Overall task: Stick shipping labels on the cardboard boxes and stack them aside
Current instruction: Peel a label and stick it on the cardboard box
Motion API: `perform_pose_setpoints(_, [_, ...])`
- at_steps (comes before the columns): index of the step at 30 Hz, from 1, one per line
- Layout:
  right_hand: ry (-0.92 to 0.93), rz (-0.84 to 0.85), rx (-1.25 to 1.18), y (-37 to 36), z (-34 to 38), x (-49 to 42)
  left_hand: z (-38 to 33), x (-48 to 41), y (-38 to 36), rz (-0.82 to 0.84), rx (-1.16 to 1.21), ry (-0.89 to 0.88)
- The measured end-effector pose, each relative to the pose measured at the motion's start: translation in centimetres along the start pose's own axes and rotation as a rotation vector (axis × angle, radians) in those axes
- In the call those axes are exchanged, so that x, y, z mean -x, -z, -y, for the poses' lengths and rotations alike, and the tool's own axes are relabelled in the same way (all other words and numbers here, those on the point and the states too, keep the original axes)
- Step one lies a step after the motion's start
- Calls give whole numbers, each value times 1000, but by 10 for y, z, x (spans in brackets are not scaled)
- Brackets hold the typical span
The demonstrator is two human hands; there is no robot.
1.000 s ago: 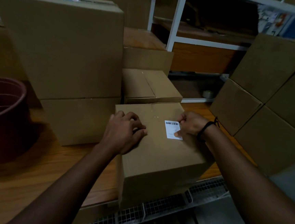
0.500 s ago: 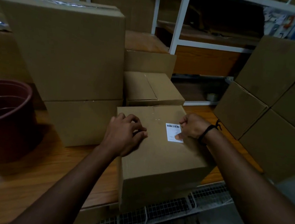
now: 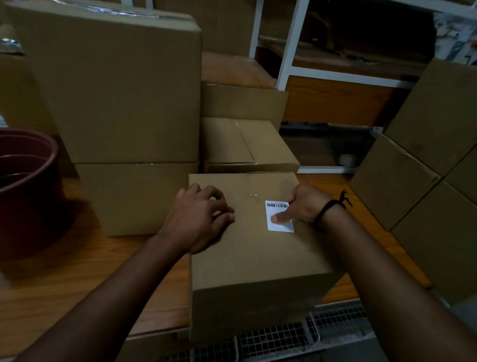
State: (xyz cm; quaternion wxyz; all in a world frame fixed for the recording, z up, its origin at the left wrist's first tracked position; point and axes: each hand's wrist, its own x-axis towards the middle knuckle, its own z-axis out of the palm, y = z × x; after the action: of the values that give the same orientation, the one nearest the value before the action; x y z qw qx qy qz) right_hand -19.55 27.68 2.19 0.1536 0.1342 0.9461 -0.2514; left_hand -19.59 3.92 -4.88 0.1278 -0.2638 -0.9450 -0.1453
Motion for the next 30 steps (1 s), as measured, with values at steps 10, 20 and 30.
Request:
perform_pose_setpoints(10, [51,-6,-847,2,-24,15,2,1,1,-21,4,-15])
perform_pose_setpoints(20, [256,-105,-955,5,-43,50,0,1,2,-29,-20,-33])
perform_pose_setpoints(30, [250,-112,-1011,0,-8,42,-9,-2,10,-23,194,28])
